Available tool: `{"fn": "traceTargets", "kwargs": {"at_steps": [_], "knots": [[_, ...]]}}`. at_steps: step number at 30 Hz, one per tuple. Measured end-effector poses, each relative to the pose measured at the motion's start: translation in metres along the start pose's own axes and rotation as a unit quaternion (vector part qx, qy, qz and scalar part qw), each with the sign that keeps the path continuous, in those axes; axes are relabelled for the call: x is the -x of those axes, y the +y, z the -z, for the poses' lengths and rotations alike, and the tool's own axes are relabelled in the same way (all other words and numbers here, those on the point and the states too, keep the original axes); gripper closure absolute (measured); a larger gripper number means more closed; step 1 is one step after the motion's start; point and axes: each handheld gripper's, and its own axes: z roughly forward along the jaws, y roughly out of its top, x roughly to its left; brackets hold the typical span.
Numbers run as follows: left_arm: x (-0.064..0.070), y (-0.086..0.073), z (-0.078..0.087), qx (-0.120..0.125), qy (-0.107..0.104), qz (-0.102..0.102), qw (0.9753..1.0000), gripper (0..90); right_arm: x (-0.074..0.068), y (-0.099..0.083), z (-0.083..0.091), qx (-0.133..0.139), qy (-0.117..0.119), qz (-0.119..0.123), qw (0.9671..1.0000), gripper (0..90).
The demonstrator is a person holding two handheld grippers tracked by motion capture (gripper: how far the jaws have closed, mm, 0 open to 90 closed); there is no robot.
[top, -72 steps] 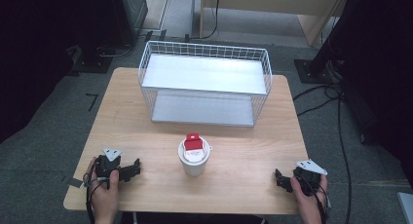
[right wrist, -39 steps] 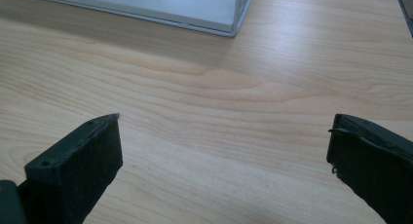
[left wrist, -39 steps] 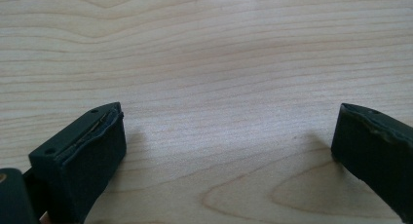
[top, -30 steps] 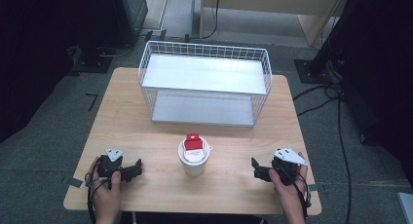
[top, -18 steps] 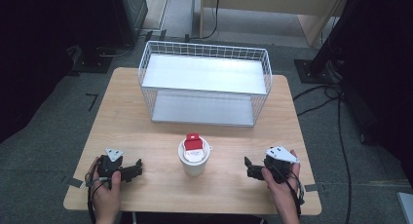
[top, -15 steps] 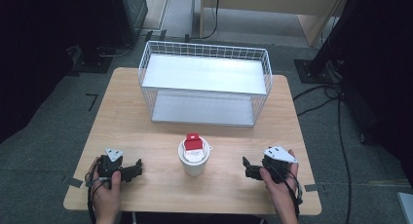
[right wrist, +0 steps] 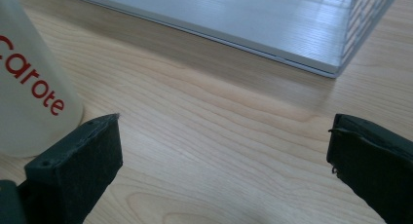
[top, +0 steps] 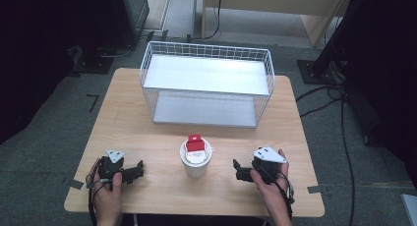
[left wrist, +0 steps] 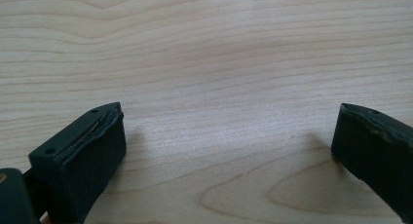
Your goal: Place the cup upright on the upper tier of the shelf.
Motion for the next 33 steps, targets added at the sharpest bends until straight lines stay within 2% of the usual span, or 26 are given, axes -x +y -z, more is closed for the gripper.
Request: {"fn": "traceTargets", "kwargs": {"at_steps": [14,33], "knots": [[0.0,0.0,0.0,0.0,0.0,0.0,1.0,0.0,-0.027,0.004,-0.012,-0.001,0.029,0.015,0.9994,0.0],[0.0,0.0,0.0,0.0,0.0,0.0,1.0,0.0,-0.057,0.003,-0.02,-0.001,0.063,0.025,0.9977,0.0]]}}
